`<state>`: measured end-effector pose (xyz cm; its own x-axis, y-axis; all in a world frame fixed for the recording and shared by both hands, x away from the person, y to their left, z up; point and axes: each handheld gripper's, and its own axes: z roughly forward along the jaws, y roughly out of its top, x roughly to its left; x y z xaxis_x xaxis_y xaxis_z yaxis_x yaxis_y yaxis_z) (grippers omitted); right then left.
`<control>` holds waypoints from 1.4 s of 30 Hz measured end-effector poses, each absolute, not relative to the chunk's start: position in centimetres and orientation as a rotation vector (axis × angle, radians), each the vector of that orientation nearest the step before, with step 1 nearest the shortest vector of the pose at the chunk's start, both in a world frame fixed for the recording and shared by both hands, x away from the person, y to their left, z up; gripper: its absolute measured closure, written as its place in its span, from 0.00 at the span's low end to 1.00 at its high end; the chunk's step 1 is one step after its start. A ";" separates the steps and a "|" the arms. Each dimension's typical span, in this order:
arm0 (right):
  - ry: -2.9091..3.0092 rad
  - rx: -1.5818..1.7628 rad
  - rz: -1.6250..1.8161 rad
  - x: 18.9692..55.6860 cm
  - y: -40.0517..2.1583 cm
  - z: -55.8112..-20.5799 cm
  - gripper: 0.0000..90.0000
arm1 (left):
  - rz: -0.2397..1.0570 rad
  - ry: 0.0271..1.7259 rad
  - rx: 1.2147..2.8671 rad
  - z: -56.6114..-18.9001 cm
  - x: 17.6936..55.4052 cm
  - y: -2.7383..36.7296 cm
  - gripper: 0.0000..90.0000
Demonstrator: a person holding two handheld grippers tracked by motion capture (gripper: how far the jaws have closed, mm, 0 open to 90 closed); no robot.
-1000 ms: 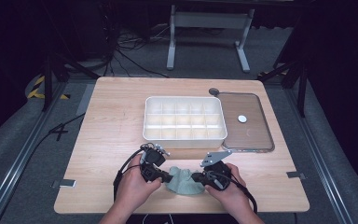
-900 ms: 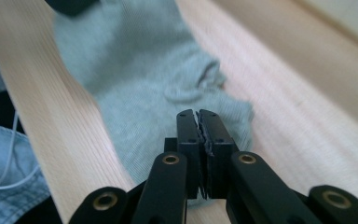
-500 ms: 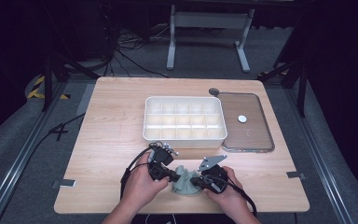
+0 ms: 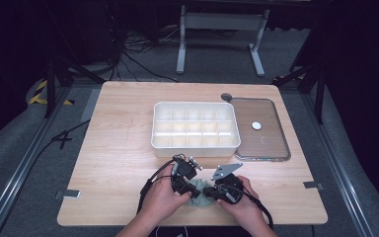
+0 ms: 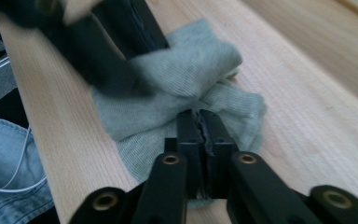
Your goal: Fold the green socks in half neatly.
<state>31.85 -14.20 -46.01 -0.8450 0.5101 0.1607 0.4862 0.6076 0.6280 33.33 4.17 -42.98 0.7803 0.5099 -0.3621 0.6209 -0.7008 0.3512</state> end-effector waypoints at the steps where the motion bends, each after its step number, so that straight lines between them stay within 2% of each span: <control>1: 2.786 0.863 1.072 31.9 -14.2 -46.0 0.96 | -0.328 0.849 2.513 -43.0 33.3 4.2 0.61; 5: 2.707 0.916 1.161 32.0 -16.3 -43.7 0.94 | -0.354 0.760 2.498 -42.7 32.9 4.6 0.51; 6: 2.687 0.932 1.172 32.1 -16.8 -43.2 0.93 | -0.345 0.710 2.514 -42.6 32.7 4.6 0.51; 9: 2.669 0.941 1.178 32.1 -17.9 -42.6 0.93 | -0.352 0.705 2.573 -42.8 32.4 4.4 0.48; 11: 2.678 0.938 1.194 31.9 -17.9 -42.5 0.94 | -0.369 0.682 2.586 -43.1 32.3 4.1 0.53; 20: 2.787 0.840 1.138 31.2 -15.2 -43.6 0.97 | -0.373 0.646 2.592 -43.8 32.1 3.6 0.52; 25: 2.840 0.869 1.075 31.5 -15.0 -45.4 0.97 | -0.373 0.677 2.579 -43.8 32.3 3.8 0.57; 28: 2.840 0.885 1.098 31.7 -15.3 -45.7 0.96 | -0.380 0.712 2.564 -43.8 32.4 4.0 0.63; 32: 2.844 0.903 1.122 31.9 -15.7 -45.9 0.93 | -0.360 0.784 2.568 -44.1 32.5 4.0 0.85; 33: 2.848 0.917 1.134 32.0 -15.8 -46.0 0.93 | -0.355 0.781 2.568 -44.2 32.5 4.0 0.85; 34: 2.849 0.929 1.145 32.2 -16.2 -45.8 0.91 | -0.365 0.791 2.565 -44.2 32.5 4.0 0.94; 42: 2.894 0.911 1.059 32.3 -16.3 -46.3 0.94 | -0.330 0.848 2.503 -43.9 32.5 4.2 0.97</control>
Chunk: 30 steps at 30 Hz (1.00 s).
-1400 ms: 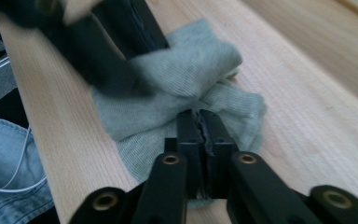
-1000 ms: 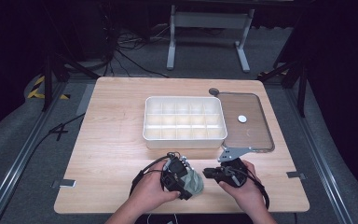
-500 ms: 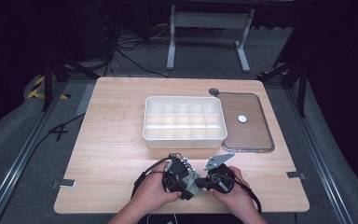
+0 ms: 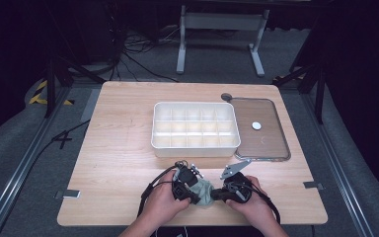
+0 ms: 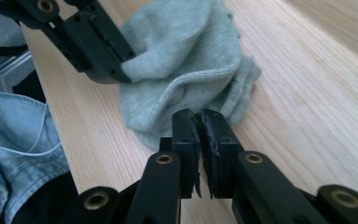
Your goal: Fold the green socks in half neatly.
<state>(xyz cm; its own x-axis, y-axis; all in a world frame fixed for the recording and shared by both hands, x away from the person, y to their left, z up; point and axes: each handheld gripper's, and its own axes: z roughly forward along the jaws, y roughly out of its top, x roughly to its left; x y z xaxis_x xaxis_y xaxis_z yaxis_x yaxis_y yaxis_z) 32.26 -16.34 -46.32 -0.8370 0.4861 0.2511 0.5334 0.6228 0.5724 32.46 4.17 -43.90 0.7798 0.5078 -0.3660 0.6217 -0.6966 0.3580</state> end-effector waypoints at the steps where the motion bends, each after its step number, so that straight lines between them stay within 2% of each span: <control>1: -2.759 -0.864 -1.019 32.3 -16.2 -46.4 0.94 | -0.329 0.849 2.490 -43.7 32.5 4.2 0.97; 8: -2.758 -0.843 -1.036 32.1 -16.0 -46.5 0.95 | -0.365 0.930 2.476 -44.2 32.7 3.5 0.97; 13: -2.770 -0.846 -1.024 32.1 -15.9 -46.4 0.95 | -0.396 0.921 2.460 -44.4 32.8 3.4 0.91; 15: -2.770 -0.847 -1.024 32.1 -15.9 -46.4 0.95 | -0.418 0.882 2.476 -44.6 32.6 3.1 0.86; 19: -2.773 -0.847 -1.020 32.0 -15.9 -46.4 0.94 | -0.444 0.769 2.493 -44.4 32.3 3.1 0.63; 24: -2.784 -0.862 -1.022 32.1 -16.2 -45.6 0.94 | -0.441 0.758 2.494 -44.5 32.3 3.2 0.61; 30: -2.782 -0.889 -1.259 31.3 -16.6 -42.5 0.96 | -0.431 0.755 2.487 -44.6 32.2 3.1 0.61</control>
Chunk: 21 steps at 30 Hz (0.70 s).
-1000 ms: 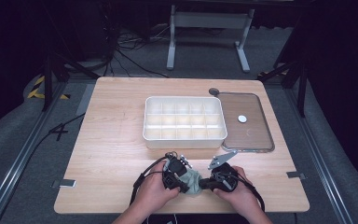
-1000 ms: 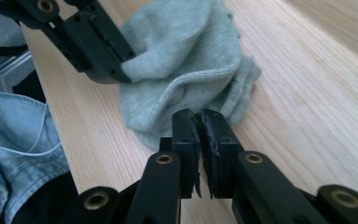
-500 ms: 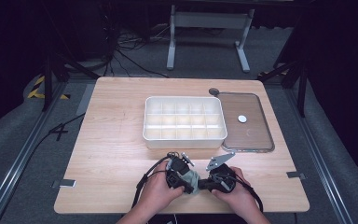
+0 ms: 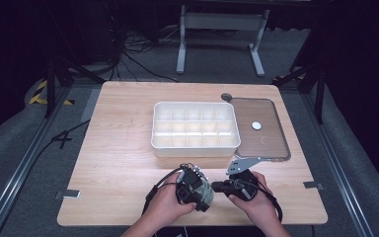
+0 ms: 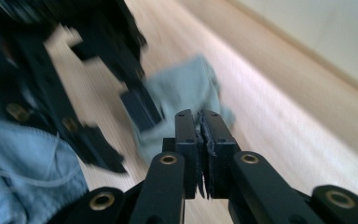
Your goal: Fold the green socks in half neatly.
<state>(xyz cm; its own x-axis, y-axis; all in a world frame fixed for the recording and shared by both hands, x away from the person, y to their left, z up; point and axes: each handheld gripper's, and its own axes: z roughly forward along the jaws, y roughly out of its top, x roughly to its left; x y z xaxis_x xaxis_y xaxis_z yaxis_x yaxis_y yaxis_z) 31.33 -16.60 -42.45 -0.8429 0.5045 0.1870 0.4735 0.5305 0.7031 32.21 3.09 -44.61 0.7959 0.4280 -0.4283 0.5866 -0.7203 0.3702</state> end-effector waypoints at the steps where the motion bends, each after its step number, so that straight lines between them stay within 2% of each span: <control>1: 2.714 0.868 1.228 31.3 -16.6 -42.5 0.96 | -0.430 0.760 2.482 -44.6 32.2 3.1 0.61; 7: 2.633 0.879 1.304 31.2 -15.2 -43.5 0.93 | -0.378 0.751 2.471 -44.6 31.6 2.8 0.60; 12: 2.669 0.915 1.249 31.4 -15.1 -44.7 0.92 | -0.418 0.721 2.455 -44.4 31.8 3.2 0.59; 15: 2.673 0.916 1.208 31.4 -15.4 -45.1 0.91 | -0.426 0.737 2.387 -43.7 32.4 4.1 0.61; 19: 2.679 0.904 1.201 31.5 -15.4 -45.4 0.90 | -0.318 0.806 2.249 -42.5 33.6 5.7 0.66; 21: 2.685 0.898 1.192 31.4 -15.4 -45.6 0.90 | -0.251 0.832 2.232 -42.6 34.1 5.9 0.70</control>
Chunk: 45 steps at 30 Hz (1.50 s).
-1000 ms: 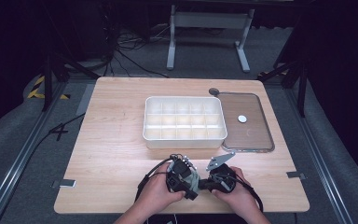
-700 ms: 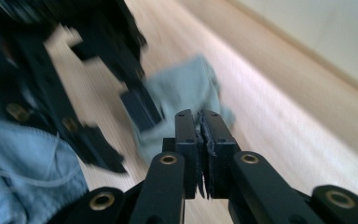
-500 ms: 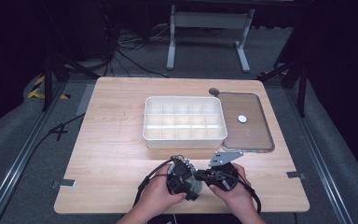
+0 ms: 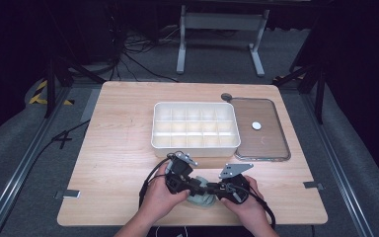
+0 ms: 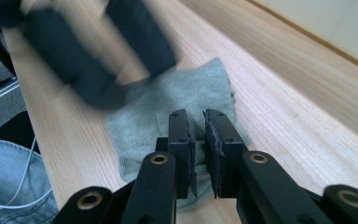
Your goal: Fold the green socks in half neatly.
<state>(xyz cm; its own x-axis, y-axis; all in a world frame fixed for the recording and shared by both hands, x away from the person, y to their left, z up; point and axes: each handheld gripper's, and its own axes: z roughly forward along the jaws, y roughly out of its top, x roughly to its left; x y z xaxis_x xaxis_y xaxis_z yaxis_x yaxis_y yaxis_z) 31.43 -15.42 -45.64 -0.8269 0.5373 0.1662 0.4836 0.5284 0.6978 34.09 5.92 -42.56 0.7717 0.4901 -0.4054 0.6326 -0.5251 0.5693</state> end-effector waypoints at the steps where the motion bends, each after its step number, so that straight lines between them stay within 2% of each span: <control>1: 2.685 0.890 1.194 31.4 -15.4 -45.7 0.89 | -0.233 0.835 2.232 -42.8 34.3 5.9 0.74; 4: 2.680 0.878 1.193 31.2 -15.5 -45.7 0.89 | -0.061 0.849 2.333 -43.7 34.4 4.8 0.83; 8: 2.679 0.863 1.181 30.9 -15.4 -45.6 0.88 | 0.024 0.823 2.456 -44.4 34.2 3.8 0.87; 15: 2.753 0.809 1.056 30.5 -15.1 -45.1 0.83 | 0.002 0.878 2.453 -44.8 34.0 4.1 0.86; 18: 2.802 0.772 0.983 30.5 -15.0 -45.2 0.85 | -0.021 0.892 2.449 -44.7 33.6 4.2 0.86; 24: 2.797 0.698 0.923 30.9 -15.2 -45.4 0.88 | -0.164 0.894 2.441 -44.4 33.3 5.0 0.80; 27: 2.790 0.694 0.934 31.2 -15.2 -45.3 0.86 | -0.155 0.886 2.419 -44.1 33.1 5.0 0.78; 34: 2.742 0.771 1.092 31.5 -16.9 -43.0 0.84 | -0.064 0.852 2.485 -44.6 32.5 4.3 0.82; 38: 2.740 0.841 0.991 31.7 -18.2 -42.5 0.87 | -0.053 0.860 2.477 -44.5 32.4 4.2 0.82; 39: 2.813 0.857 0.996 31.7 -18.5 -42.8 0.92 | -0.048 0.871 2.474 -44.5 32.3 4.1 0.82; 42: 2.879 0.833 1.008 31.2 -17.8 -43.2 0.93 | -0.046 0.877 2.473 -44.5 32.3 4.1 0.82; 45: 2.898 0.782 0.984 30.8 -16.3 -43.7 0.89 | -0.048 0.877 2.480 -44.3 32.1 3.9 0.82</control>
<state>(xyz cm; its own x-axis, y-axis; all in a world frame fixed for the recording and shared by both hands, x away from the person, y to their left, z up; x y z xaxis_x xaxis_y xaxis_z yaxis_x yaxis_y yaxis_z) 30.76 -16.31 -43.69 -0.8772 0.4490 0.1700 0.4596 0.6832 0.5674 32.07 3.87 -44.29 0.7912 0.5797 -0.1948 0.5974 -0.6643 0.4492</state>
